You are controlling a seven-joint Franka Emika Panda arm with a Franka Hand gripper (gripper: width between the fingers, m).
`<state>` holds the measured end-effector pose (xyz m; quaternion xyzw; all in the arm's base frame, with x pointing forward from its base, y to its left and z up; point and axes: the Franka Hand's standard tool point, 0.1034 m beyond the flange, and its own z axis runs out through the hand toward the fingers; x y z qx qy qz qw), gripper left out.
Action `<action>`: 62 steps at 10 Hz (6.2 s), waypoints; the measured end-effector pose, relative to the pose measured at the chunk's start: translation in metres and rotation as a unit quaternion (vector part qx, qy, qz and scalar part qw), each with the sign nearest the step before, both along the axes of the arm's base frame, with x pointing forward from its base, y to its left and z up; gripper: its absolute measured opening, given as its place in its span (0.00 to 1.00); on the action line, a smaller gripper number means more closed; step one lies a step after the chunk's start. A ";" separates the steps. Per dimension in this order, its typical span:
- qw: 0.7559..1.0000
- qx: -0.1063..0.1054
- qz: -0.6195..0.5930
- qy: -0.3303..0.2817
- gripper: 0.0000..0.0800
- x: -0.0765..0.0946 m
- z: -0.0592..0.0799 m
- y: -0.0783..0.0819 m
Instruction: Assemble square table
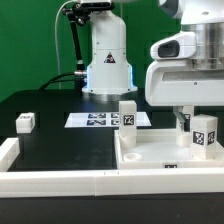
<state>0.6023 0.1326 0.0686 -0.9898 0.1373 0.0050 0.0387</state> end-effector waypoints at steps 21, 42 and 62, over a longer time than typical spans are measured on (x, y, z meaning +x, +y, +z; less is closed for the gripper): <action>0.995 -0.015 0.093 -0.011 0.36 0.006 0.001 -0.019; 0.998 -0.023 0.052 -0.024 0.81 -0.010 0.055 -0.092; 0.996 -0.061 0.069 0.014 0.81 -0.141 -0.006 -0.317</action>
Offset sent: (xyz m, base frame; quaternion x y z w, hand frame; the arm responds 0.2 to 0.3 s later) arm 0.0036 -0.0045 0.0011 0.0003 -0.0114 -0.2184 0.9758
